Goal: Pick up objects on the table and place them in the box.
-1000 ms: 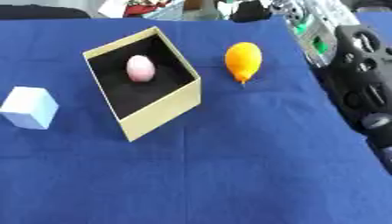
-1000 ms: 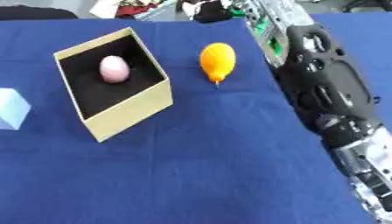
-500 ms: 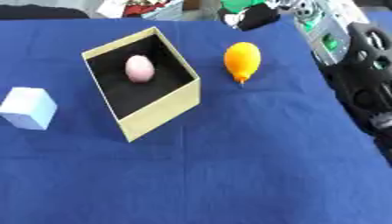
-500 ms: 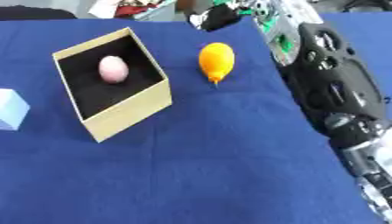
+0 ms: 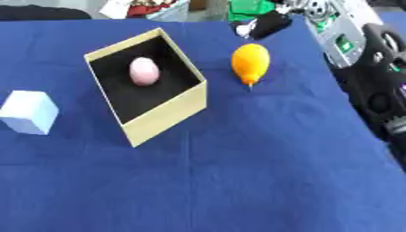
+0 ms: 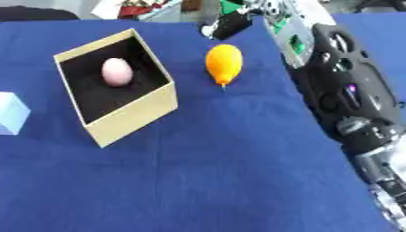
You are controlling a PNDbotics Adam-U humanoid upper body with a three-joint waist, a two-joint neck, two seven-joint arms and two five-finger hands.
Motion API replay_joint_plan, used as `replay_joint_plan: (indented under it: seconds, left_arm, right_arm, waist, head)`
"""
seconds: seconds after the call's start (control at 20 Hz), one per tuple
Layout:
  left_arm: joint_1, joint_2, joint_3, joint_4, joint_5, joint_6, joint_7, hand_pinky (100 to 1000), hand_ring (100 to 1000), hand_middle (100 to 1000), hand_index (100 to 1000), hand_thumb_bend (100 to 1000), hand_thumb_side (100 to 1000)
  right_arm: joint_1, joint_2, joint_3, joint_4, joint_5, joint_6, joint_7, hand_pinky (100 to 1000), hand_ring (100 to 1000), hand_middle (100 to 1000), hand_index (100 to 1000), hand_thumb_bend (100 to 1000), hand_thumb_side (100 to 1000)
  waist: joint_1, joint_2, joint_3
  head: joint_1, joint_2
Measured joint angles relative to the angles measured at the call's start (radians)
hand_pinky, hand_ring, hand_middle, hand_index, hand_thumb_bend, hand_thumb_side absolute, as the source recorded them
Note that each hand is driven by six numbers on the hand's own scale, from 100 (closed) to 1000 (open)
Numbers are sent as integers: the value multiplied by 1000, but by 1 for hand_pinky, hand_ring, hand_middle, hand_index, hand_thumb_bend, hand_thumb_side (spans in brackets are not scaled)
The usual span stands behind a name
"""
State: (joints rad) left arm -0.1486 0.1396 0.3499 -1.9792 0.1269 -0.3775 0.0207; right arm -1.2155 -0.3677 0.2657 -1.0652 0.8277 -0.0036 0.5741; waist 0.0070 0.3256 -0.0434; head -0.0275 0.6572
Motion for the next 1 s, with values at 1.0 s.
replay_joint_plan:
  seconds: [1.0]
  left_arm:
    - [4, 0, 0, 0, -3, 1, -2, 733, 652, 692, 803, 357, 987]
  right_arm:
    - [2, -10, 18, 132, -12, -56, 173, 1000, 1000, 1000, 1000, 261, 657]
  waist:
    - [0, 0, -2]
  head:
    - [5, -3]
